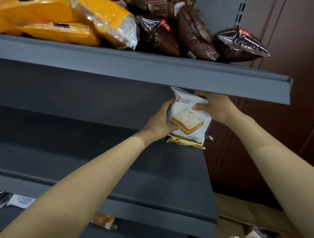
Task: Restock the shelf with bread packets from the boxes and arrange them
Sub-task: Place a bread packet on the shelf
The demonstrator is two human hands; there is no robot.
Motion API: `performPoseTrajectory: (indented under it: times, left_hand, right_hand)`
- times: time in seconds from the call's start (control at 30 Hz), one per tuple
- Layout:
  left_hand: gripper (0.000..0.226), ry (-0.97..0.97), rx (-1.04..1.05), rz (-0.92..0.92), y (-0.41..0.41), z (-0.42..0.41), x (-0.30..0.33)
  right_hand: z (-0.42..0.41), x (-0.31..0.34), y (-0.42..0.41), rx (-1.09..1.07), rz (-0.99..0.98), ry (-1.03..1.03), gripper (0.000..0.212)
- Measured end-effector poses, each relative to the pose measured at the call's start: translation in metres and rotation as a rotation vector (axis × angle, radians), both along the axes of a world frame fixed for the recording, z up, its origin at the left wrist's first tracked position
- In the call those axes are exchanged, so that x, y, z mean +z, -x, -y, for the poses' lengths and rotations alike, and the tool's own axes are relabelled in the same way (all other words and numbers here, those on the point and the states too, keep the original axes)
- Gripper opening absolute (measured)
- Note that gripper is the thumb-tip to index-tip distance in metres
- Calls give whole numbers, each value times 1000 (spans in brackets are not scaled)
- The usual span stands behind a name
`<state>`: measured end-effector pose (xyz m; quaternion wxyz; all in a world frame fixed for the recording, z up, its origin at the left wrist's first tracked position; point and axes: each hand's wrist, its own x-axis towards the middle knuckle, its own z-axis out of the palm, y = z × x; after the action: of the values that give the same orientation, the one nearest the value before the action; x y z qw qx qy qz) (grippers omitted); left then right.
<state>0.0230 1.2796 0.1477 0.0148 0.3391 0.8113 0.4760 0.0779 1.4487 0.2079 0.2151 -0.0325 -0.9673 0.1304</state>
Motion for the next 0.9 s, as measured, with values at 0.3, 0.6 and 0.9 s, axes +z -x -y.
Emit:
performPoseTrajectory:
  times: [0.3, 0.6, 0.9]
  left_hand:
    - [83, 113, 48, 331, 7, -33, -38]
    - [72, 83, 140, 271, 10, -23, -33]
    - [26, 268, 354, -85, 22, 123, -10]
  right_hand:
    - [-6, -71, 21, -281, 117, -372, 51]
    - [17, -76, 10, -223, -108, -236, 58]
    - [147, -51, 32, 201, 60, 287, 38]
